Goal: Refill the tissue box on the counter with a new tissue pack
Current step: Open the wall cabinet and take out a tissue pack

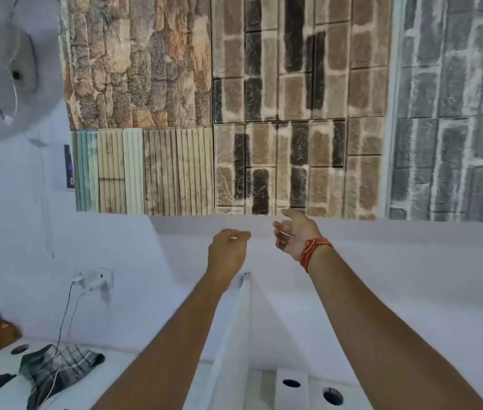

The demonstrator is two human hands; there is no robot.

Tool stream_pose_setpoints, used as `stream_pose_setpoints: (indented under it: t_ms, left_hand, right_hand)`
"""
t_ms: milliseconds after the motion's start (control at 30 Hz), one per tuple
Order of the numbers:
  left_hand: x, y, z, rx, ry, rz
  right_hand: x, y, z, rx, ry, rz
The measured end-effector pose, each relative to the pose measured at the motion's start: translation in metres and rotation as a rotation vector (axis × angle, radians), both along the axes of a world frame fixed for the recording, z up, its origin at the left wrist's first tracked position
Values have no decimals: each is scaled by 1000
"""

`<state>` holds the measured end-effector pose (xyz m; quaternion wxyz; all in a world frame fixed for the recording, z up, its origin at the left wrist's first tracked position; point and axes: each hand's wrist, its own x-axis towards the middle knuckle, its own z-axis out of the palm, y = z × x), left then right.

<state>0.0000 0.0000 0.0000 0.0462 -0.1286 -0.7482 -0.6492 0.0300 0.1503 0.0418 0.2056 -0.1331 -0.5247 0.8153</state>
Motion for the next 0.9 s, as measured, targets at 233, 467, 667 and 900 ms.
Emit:
stream_pose_setpoints:
  t_ms: [233,467,667,900]
  left_hand:
    - [-55,4,-4,119,-99,-28]
    - [-51,8,12,340,-174,-118]
    - [24,-9,-9,487,209,42]
    - [108,-20,-39,418,649,-158]
  right_hand:
    - [-58,8,8,-303,18,32]
    - [-42,-9,10,-221,2,-91]
    - [17,-33,8,-198,-27,-139]
    - [107,-67,13,452,-239,-569]
